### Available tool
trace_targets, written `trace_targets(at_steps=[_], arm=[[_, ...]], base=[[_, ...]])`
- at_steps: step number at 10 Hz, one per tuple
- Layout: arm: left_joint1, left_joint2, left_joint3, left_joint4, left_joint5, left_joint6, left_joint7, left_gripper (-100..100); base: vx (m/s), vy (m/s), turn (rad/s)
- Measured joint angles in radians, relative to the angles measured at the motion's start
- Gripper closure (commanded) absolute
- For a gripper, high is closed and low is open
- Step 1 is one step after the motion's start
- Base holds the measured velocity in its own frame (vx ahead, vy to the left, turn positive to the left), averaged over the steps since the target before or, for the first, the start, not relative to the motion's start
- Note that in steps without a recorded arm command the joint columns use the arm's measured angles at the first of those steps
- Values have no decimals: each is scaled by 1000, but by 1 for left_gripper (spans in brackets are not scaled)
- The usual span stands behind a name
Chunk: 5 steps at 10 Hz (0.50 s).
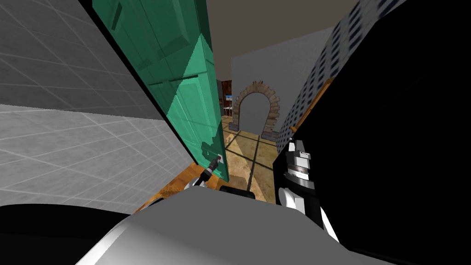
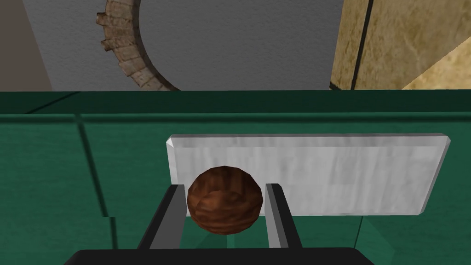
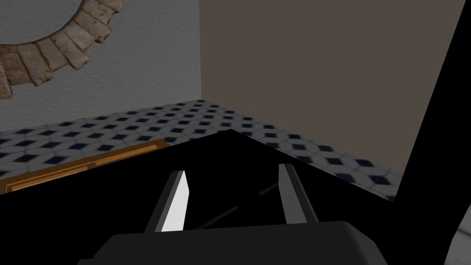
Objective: Push the door open
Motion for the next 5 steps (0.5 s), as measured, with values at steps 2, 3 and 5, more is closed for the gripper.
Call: trace_targets(at_steps=[2,3,5], arm=[[-8,-12,18,2,6,10,-14,100],[-13,-18,30,8,10,12,-21,100],[-11,-26,52,-1,17,24,-35,100]], base=[[177,-80,18],[223,-86,46],[156,-59,15]])
